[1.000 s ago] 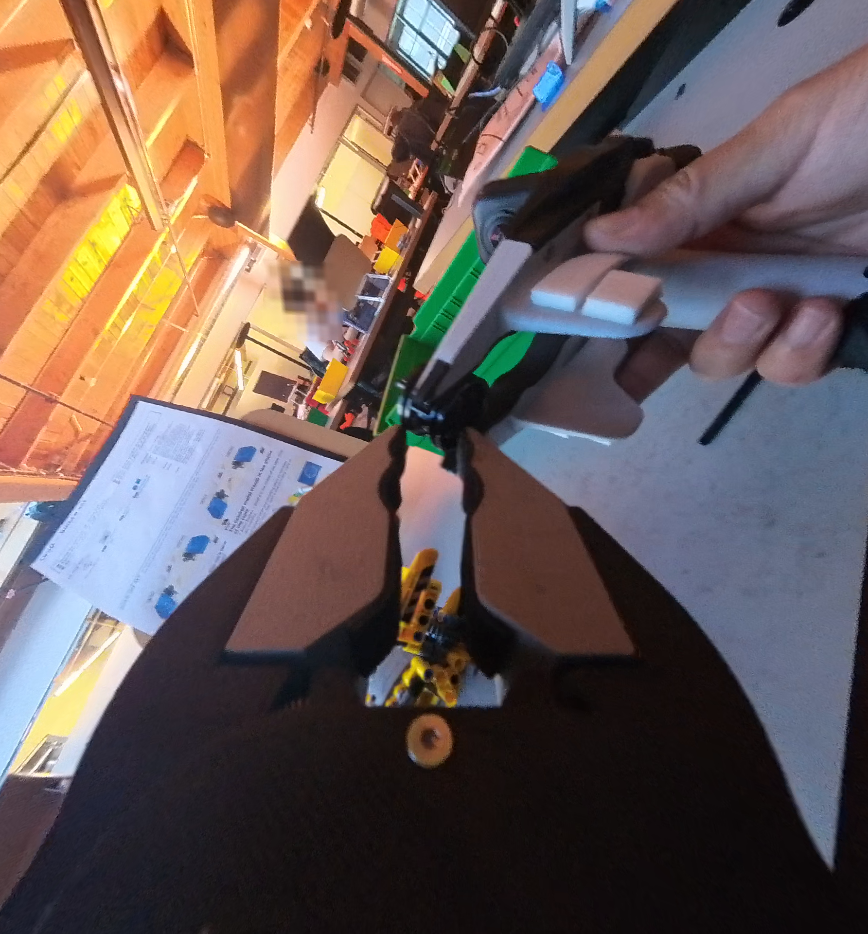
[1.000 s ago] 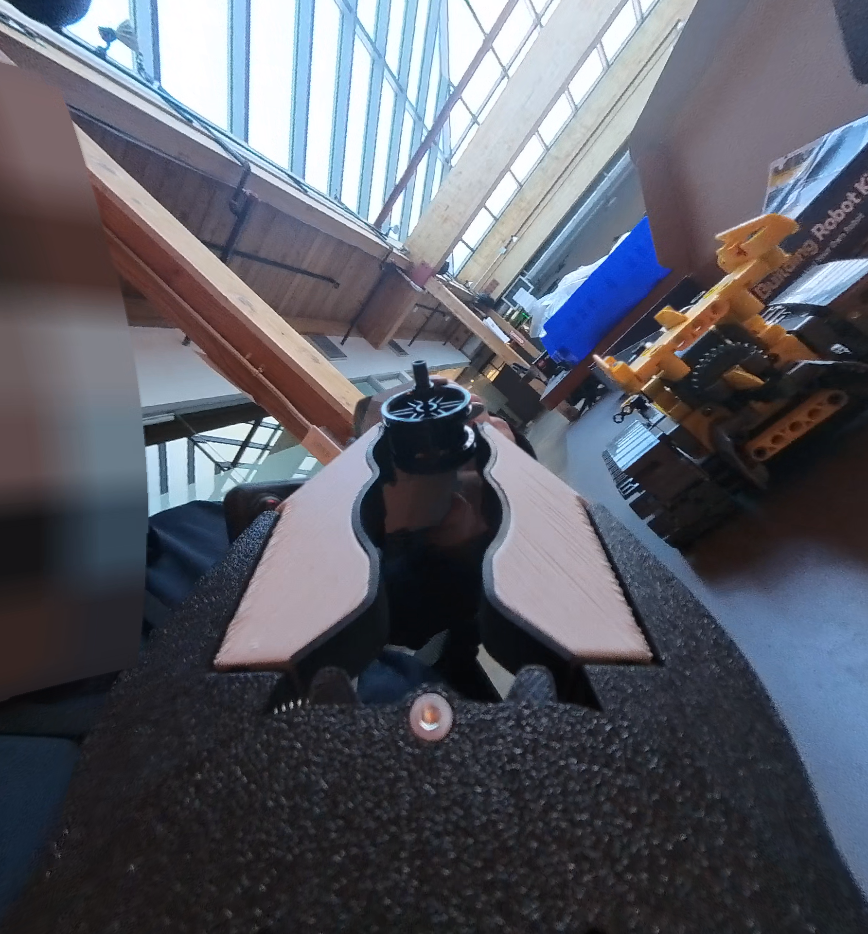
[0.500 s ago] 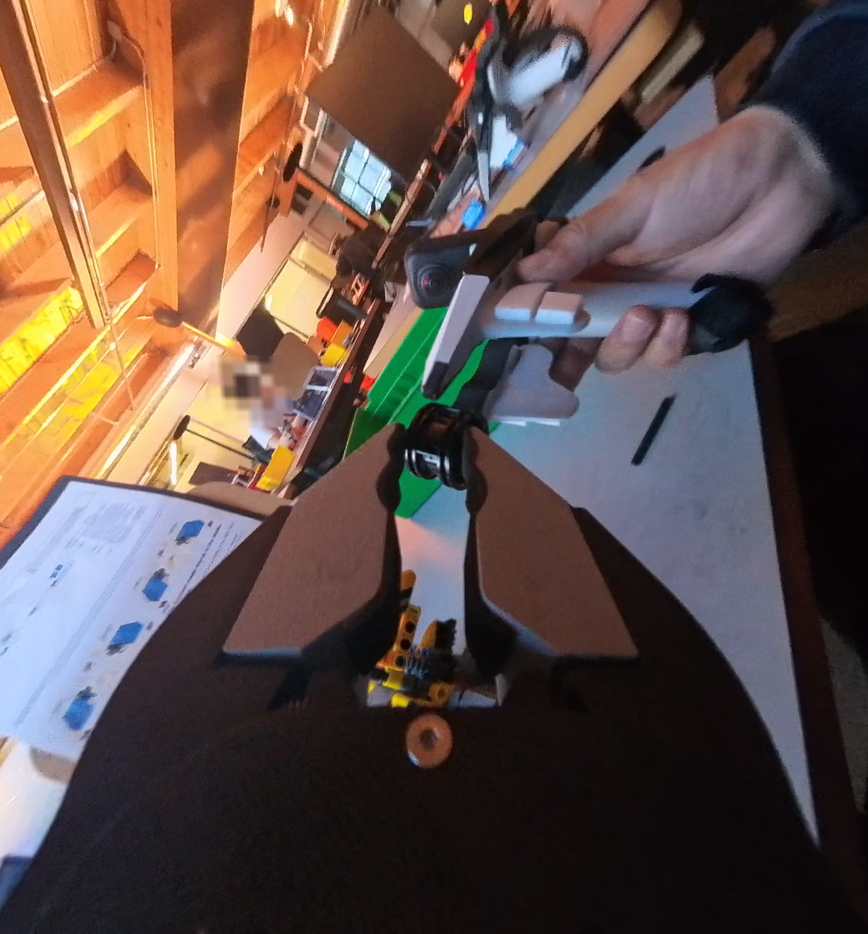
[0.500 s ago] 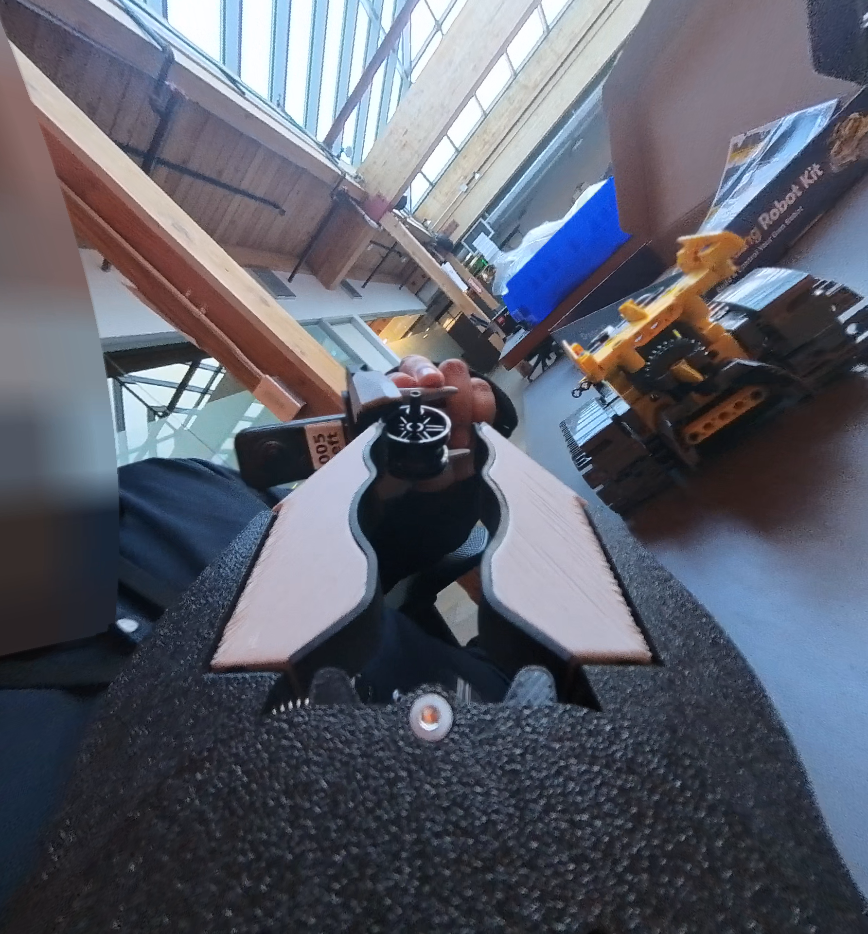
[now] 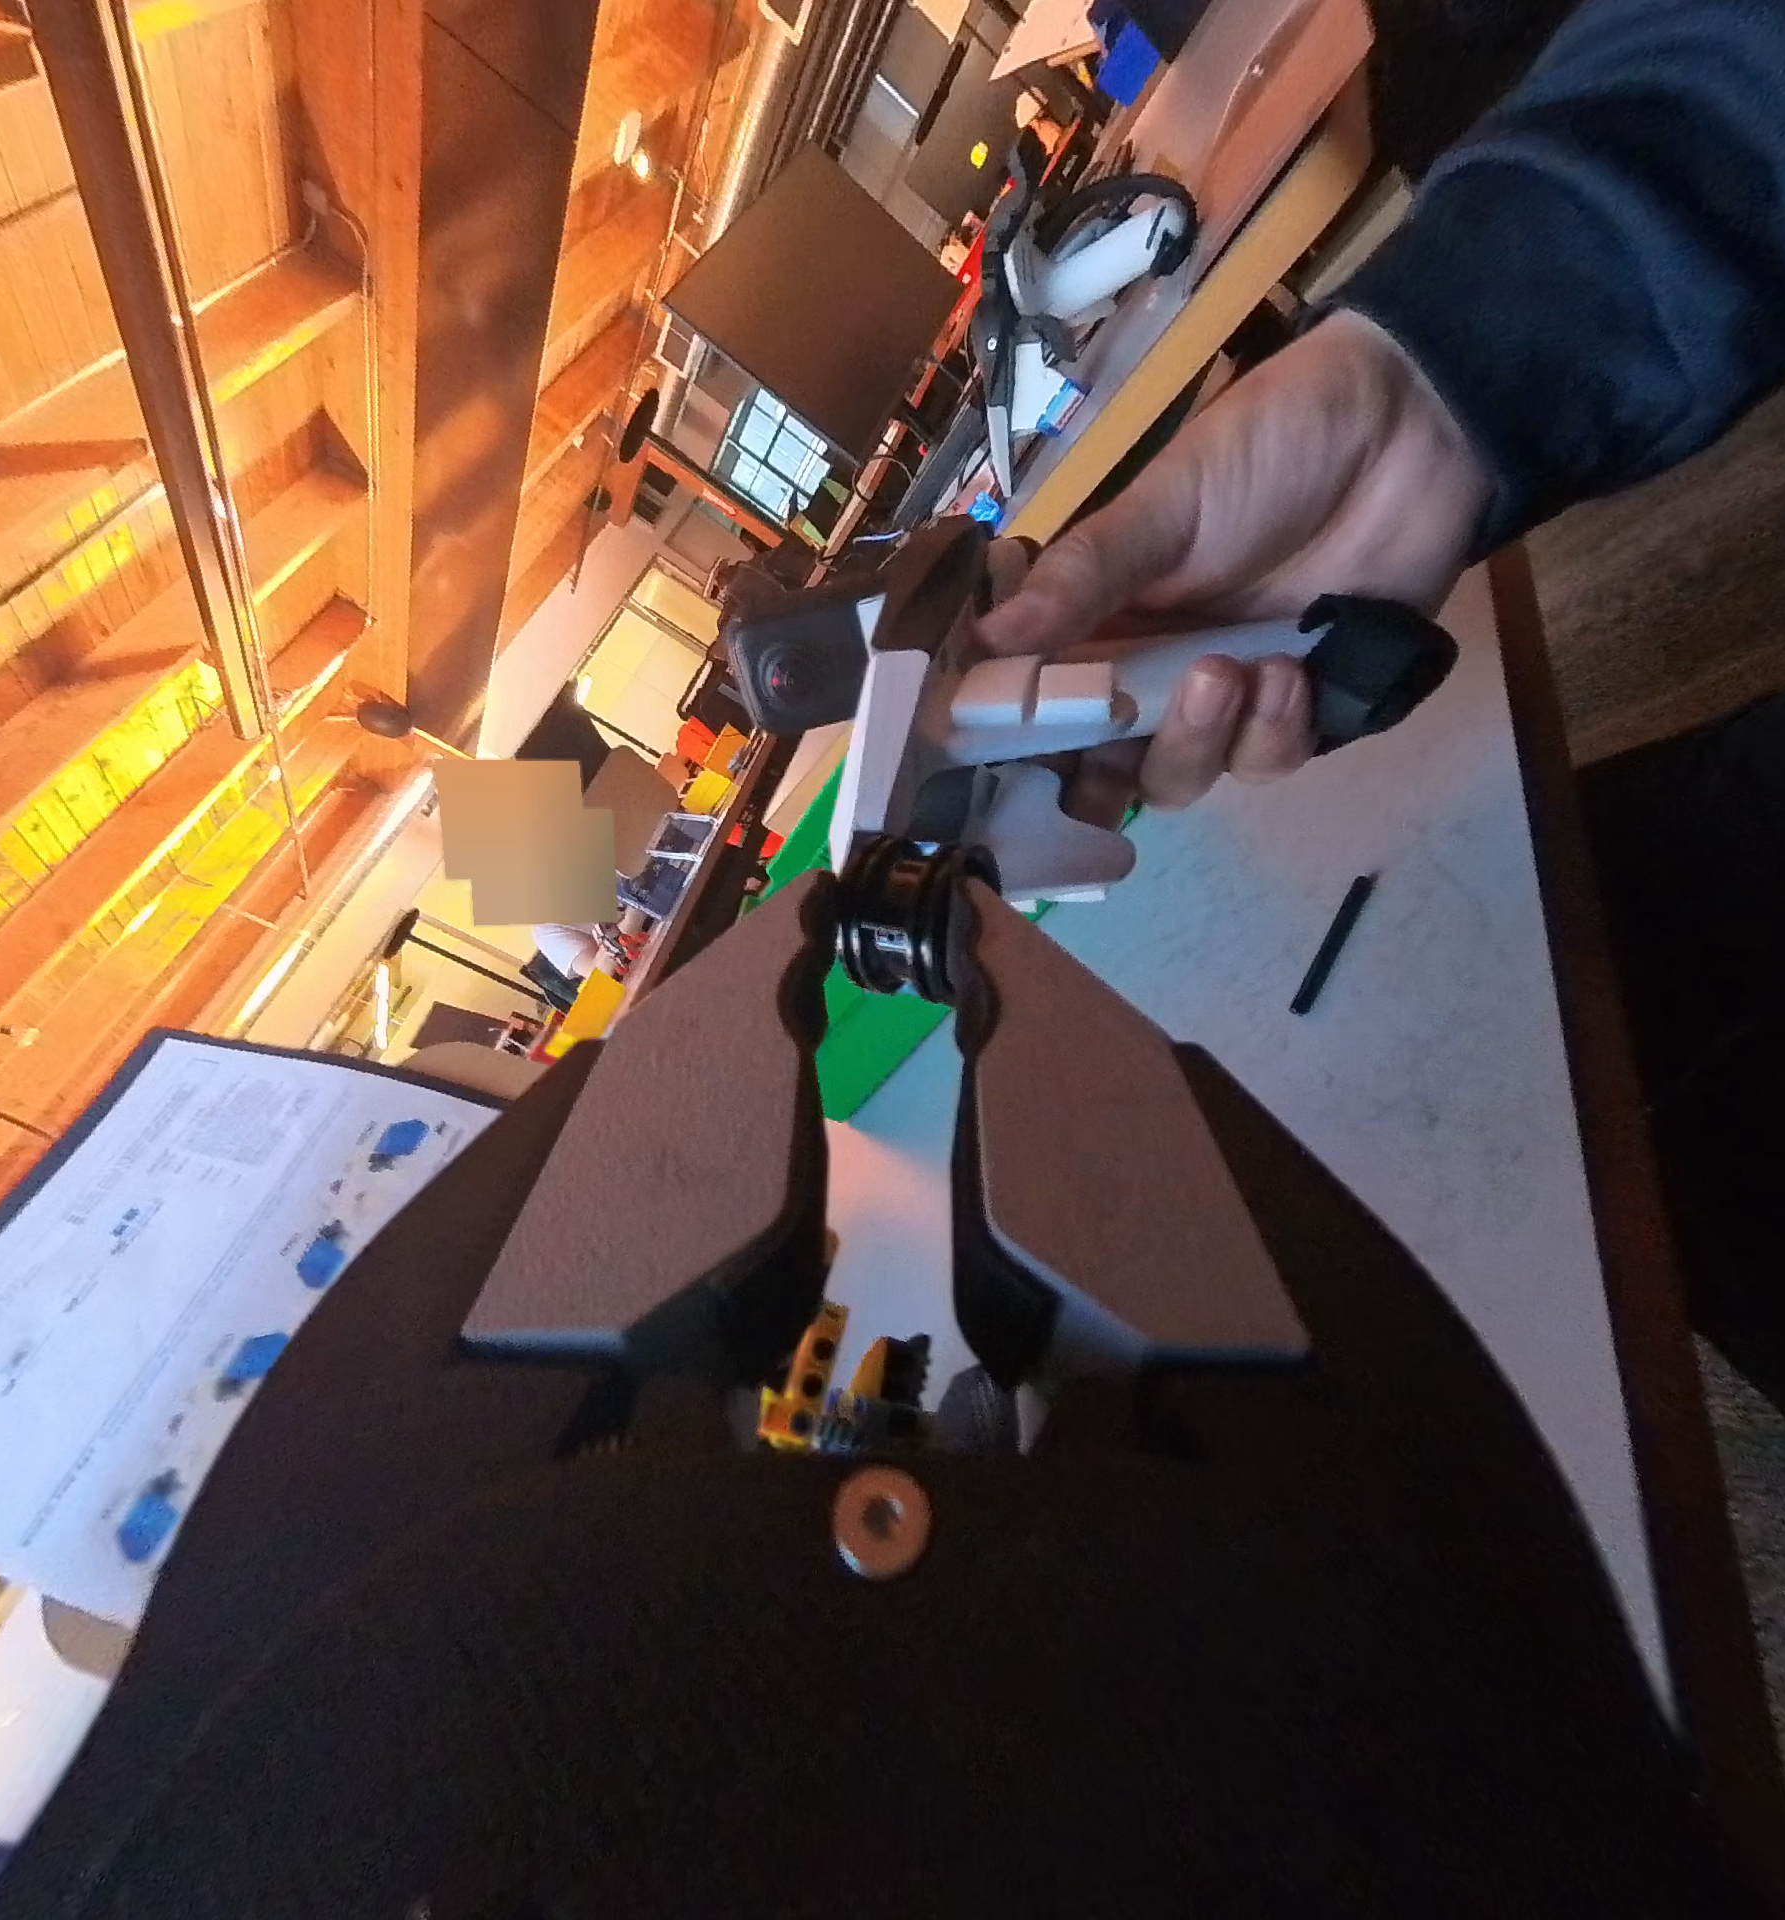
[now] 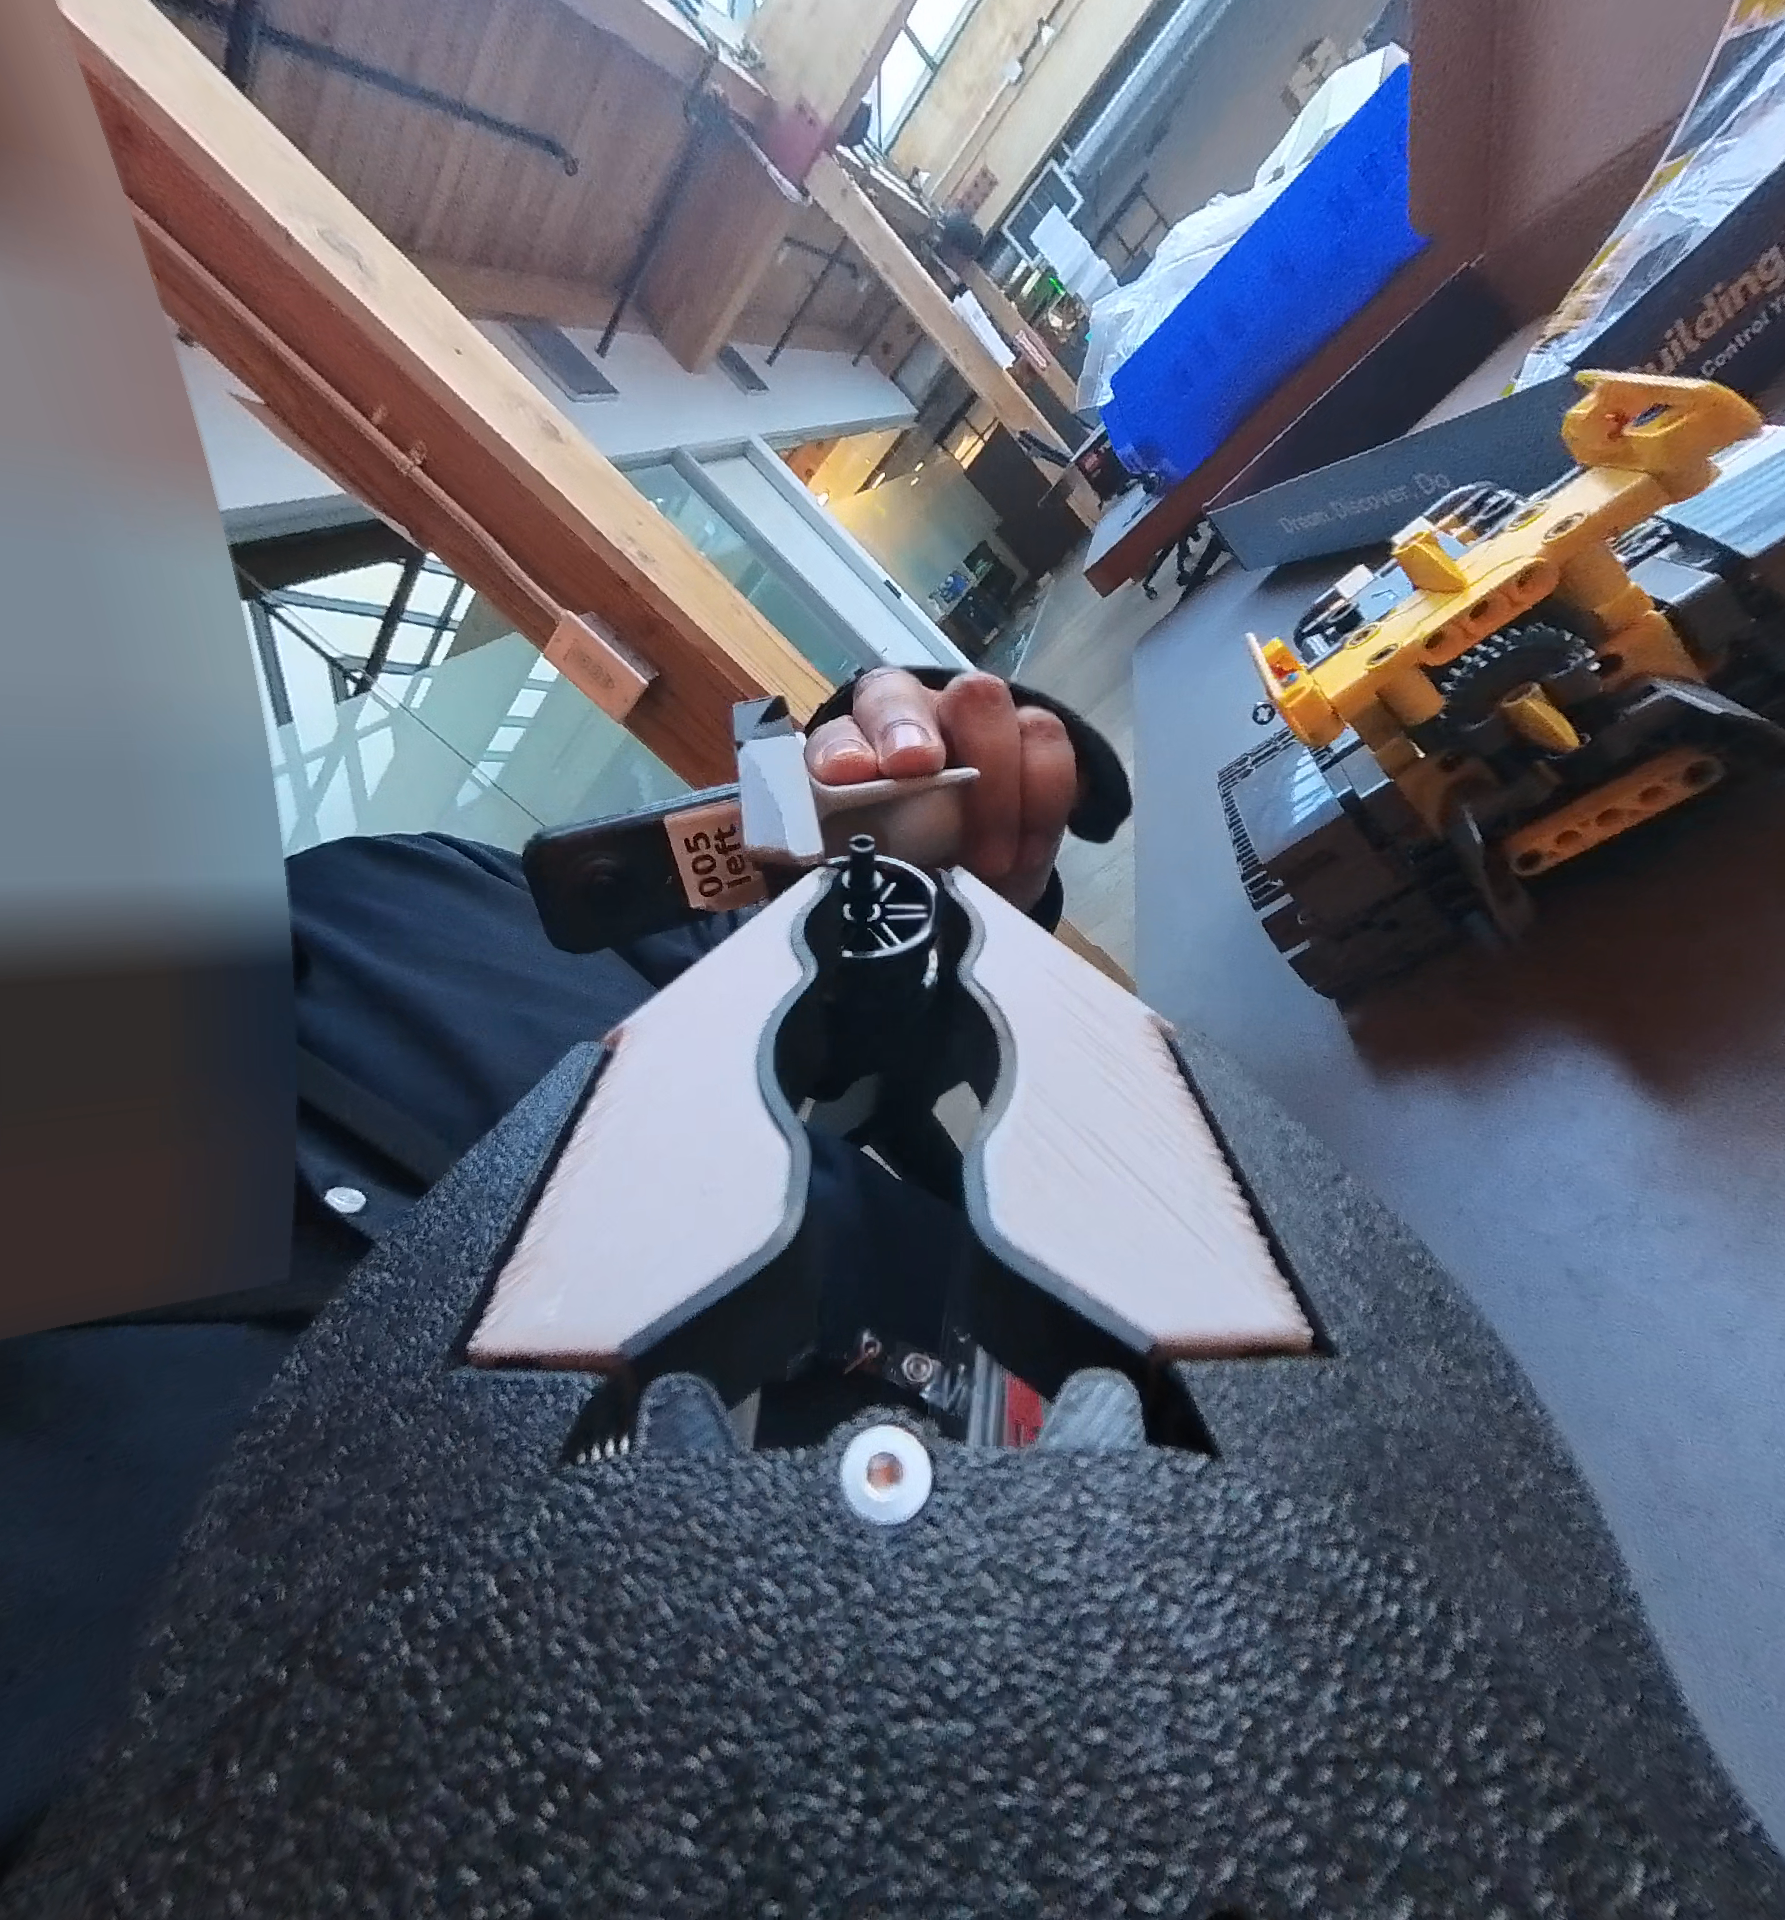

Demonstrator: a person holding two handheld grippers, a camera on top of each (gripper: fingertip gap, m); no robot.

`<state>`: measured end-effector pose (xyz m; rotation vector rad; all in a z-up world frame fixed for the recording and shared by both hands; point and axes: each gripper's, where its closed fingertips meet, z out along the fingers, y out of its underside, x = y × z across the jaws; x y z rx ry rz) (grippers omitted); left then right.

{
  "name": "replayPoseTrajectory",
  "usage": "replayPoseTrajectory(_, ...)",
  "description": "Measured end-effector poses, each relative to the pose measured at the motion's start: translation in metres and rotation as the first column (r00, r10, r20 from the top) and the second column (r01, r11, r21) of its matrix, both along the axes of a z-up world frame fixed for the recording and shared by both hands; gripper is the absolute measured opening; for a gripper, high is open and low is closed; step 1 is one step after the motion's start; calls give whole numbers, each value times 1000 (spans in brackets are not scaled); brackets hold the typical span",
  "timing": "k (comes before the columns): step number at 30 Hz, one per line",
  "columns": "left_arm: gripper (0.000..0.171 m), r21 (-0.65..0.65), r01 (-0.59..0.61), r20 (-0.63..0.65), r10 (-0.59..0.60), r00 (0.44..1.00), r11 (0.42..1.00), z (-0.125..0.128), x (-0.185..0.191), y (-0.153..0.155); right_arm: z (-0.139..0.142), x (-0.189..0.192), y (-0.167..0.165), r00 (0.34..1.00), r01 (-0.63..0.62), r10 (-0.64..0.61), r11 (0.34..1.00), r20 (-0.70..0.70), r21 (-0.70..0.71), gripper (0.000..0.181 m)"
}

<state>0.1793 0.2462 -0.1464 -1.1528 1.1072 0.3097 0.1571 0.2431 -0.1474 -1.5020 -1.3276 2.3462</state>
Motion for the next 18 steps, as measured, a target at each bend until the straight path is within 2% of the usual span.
replayPoseTrajectory(1, 19, -38, -27, 16, 28, 999, 999, -4, -2, 3, 0, 1, 0, 1000, 4, -4, 1000, -10, 13, 5)
replayPoseTrajectory(4, 22, -201, -146, 153, 178, 972, 969, -15, -14, 15, -5, -5, 15, 991, 131, -131, 984, -6, 118, 3)
replayPoseTrajectory(7, 37, -360, -109, 320, 232, 919, 927, -18, -14, 13, -1, -6, 20, 983, 182, -179, 972, -36, 151, 4)
replayPoseTrajectory(9, 55, -471, -42, 408, 260, 875, 881, -21, -10, 13, 2, -7, 22, 978, 208, -201, 966, -59, 156, 3)
replayPoseTrajectory(13, 50, -551, 18, 495, 309, 812, 835, -20, -13, 24, -1, -10, 17, 973, 227, -214, 949, -80, 217, 4)
replayPoseTrajectory(14, 41, -572, 43, 509, 313, 802, 819, -21, -11, 26, -2, -11, 14, 972, 233, -219, 944, -84, 235, 4)
replayPoseTrajectory(16, 39, -610, 93, 537, 324, 779, 787, -24, -7, 28, -4, -12, 10, 971, 239, -222, 934, -94, 265, 4)
replayPoseTrajectory(18, 39, -610, 125, 563, 317, 763, 782, -22, -8, 28, -4, -13, 11, 968, 251, -232, 926, -99, 281, 4)
